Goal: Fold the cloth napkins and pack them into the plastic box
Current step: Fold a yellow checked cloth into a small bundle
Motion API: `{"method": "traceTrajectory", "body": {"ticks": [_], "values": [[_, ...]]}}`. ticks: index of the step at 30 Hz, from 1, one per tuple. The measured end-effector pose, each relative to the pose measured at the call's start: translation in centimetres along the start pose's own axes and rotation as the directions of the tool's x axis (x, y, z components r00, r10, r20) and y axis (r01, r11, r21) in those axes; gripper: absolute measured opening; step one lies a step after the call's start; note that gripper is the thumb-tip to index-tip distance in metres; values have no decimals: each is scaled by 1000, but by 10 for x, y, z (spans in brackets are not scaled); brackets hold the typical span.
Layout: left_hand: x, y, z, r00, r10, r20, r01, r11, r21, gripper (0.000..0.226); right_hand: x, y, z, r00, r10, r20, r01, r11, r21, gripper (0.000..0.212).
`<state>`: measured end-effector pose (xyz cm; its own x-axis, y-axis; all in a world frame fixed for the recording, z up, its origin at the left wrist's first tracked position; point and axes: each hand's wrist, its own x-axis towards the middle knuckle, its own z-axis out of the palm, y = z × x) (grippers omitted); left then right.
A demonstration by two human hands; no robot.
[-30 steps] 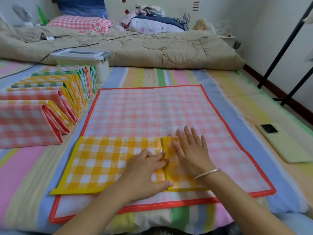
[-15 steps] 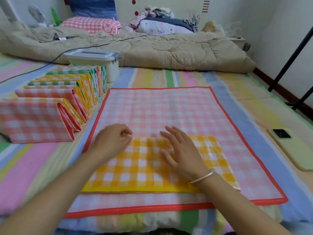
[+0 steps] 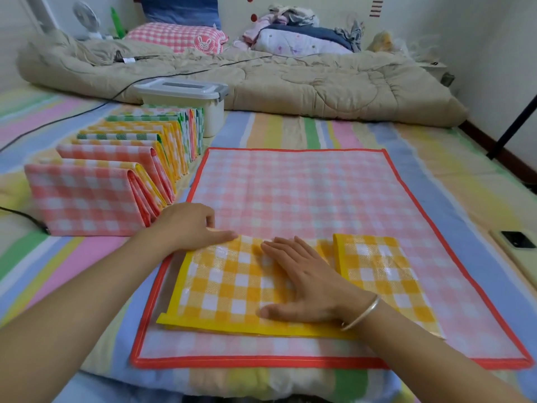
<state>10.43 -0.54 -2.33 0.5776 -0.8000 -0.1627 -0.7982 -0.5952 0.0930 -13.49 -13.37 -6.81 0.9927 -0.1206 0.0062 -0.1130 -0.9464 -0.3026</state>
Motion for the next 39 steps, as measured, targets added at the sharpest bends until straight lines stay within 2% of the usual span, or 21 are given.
{"method": "traceTrajectory", "body": {"ticks": [2, 5, 8, 10, 13, 16, 20, 23, 25, 27, 29, 30, 31, 33, 36, 39], "values": [[-8, -11, -5, 999, -3, 45, 12, 979, -204, 80, -1, 0, 1, 999, 2, 38, -2, 1000, -10, 116], [-27, -22, -12, 981, -64, 181, 155, 821, -549, 67, -1, 0, 2, 998, -4, 66, 5, 1000, -11, 119], [-50, -22, -13, 916, -67, 395, 314, 732, -605, 52, -1, 0, 1, 996, -7, 84, 9, 1000, -15, 119], [-66, -21, -15, 869, 38, 494, 326, 707, -627, 46, -1, -1, 1, 995, -13, 94, 15, 1000, -16, 119], [-78, -18, -18, 874, 166, 456, 236, 675, -699, 56, 0, -1, 2, 995, -22, 94, 26, 999, -44, 120], [-77, -3, -25, 920, 205, 334, 154, 595, -789, 50, 0, -2, 3, 997, -21, 79, 26, 998, -65, 122], [-75, 32, -36, 933, 281, 226, 31, 563, -826, 45, 0, -4, 3, 998, -5, 64, 11, 996, -86, 125], [-68, 57, -36, 950, 272, 152, -37, 583, -811, 47, 0, -5, -4, 996, 21, 89, -22, 1000, 10, 120], [-63, 73, -37, 952, 277, 130, -66, 599, -798, 48, -1, -7, -18, 993, 83, 87, -104, 958, 269, 105], [-59, 88, -39, 948, 285, 141, -79, 641, -764, 49, 0, -6, -37, 982, 187, -16, -141, 792, 593, 73], [-57, 105, -40, 945, 281, 166, -84, 702, -708, 51, 0, -1, -55, 917, 351, -190, -93, 649, 755, 34], [-55, 114, -40, 946, 274, 174, -89, 735, -673, 53, -1, 2, -65, 868, 448, -214, -117, 604, 789, 19], [-55, 124, -39, 948, 267, 176, -102, 776, -623, 54, -3, 7, -70, 825, 520, -221, -168, 599, 783, 18], [-56, 146, -38, 950, 257, 176, -138, 853, -503, 55, -9, 15, -75, 784, 583, -213, -307, 663, 683, 32], [-56, 169, -29, 945, 267, 189, -207, 936, -286, 49, -15, 24, -67, 779, 605, -167, -425, 704, 569, 30], [-50, 174, -8, 960, 211, 187, -192, 975, -115, 39, -17, 32, -54, 775, 614, -149, -471, 719, 511, 20]]}}
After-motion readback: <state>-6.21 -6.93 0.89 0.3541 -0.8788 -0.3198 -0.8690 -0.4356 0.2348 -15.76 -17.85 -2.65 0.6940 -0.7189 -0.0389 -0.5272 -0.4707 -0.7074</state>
